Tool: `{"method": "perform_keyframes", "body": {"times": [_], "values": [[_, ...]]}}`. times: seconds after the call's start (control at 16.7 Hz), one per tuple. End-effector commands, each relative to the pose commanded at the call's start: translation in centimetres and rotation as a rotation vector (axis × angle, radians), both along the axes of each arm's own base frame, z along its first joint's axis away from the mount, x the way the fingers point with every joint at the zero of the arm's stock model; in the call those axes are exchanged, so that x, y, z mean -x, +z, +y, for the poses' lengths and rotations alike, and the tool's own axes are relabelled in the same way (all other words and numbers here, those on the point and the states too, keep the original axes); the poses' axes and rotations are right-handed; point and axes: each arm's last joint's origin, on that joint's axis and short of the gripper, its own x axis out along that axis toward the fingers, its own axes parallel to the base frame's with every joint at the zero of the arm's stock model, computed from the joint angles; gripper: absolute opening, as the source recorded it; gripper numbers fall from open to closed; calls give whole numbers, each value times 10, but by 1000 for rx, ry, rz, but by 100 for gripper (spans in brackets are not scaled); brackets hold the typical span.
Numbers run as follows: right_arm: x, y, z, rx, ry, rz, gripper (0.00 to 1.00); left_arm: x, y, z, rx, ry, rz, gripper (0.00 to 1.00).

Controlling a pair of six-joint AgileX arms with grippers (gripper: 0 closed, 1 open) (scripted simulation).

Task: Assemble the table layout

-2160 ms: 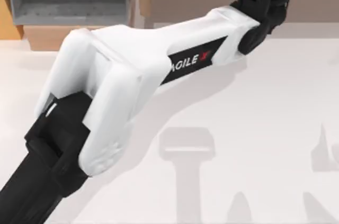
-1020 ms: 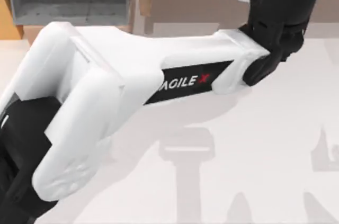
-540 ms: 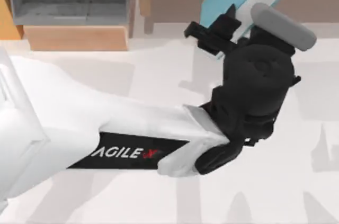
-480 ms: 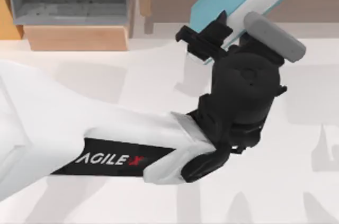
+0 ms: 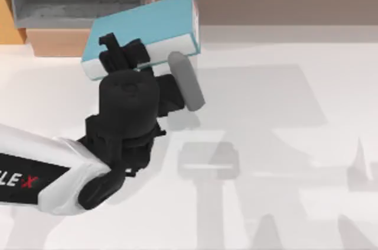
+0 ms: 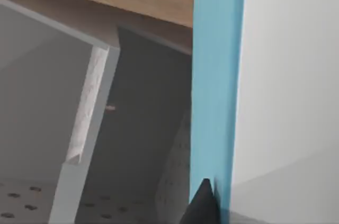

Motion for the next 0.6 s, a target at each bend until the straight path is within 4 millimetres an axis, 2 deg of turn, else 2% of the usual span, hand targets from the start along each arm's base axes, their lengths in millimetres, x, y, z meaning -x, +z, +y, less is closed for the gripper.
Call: {"method": "perform_keyframes", "body": {"times": [0.18, 0.3, 0.42, 0.6], "values": [[0, 0, 0, 0, 0, 0, 100, -26, -5, 52, -151, 18, 42, 0], [0, 0, 0, 0, 0, 0, 100, -46, -2, 80, -212, 11, 49, 0], [0, 0, 0, 0, 0, 0, 100, -65, 1, 102, -254, -13, 51, 0], [0, 0, 0, 0, 0, 0, 100, -85, 1, 121, -290, -56, 60, 0]]}}
